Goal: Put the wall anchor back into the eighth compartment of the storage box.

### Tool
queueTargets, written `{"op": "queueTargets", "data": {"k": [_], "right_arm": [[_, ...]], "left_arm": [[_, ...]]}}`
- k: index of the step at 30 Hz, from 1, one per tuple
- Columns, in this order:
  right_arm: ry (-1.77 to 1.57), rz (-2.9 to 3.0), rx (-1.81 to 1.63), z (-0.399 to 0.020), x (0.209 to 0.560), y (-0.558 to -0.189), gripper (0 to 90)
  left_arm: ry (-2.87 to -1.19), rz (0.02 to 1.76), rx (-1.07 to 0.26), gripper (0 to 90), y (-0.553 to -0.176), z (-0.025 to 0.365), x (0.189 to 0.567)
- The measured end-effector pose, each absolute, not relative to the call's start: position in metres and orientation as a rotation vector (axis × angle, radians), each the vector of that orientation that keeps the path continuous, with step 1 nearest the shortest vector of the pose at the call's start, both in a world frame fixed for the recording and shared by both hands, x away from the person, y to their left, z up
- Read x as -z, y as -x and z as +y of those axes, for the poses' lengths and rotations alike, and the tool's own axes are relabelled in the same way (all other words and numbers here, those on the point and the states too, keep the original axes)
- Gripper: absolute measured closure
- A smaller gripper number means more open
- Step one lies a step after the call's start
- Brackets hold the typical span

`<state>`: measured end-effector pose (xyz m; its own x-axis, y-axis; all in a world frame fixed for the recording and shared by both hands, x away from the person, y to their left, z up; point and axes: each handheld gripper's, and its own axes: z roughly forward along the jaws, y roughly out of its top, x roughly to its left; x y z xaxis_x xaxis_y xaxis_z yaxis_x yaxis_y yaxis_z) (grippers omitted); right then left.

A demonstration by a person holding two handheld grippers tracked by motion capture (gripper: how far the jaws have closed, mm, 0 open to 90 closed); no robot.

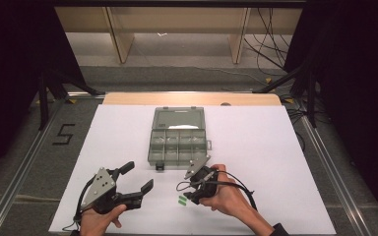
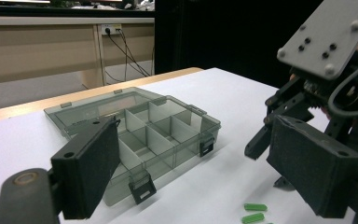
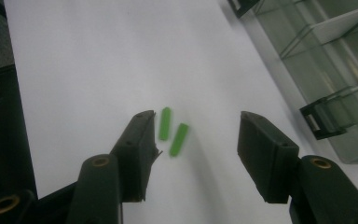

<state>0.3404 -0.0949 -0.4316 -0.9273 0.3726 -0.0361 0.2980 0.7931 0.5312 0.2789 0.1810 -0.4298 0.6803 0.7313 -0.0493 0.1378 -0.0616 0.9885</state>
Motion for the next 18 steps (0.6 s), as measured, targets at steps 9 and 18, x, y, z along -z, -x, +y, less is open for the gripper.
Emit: {"op": "queueTargets", "data": {"k": [9,18], "right_arm": [[-0.576,2.898,-0.723,-0.086,0.443,-0.346,53.8],[-0.603,2.948,-0.636,-0.077,0.455,-0.350,62.2]], "left_arm": [[-1.585,0.732,-0.563,15.9,-0.279,0.181,0.430],[-1.587,0.728,-0.565,15.9,-0.279,0.182,0.429]]}}
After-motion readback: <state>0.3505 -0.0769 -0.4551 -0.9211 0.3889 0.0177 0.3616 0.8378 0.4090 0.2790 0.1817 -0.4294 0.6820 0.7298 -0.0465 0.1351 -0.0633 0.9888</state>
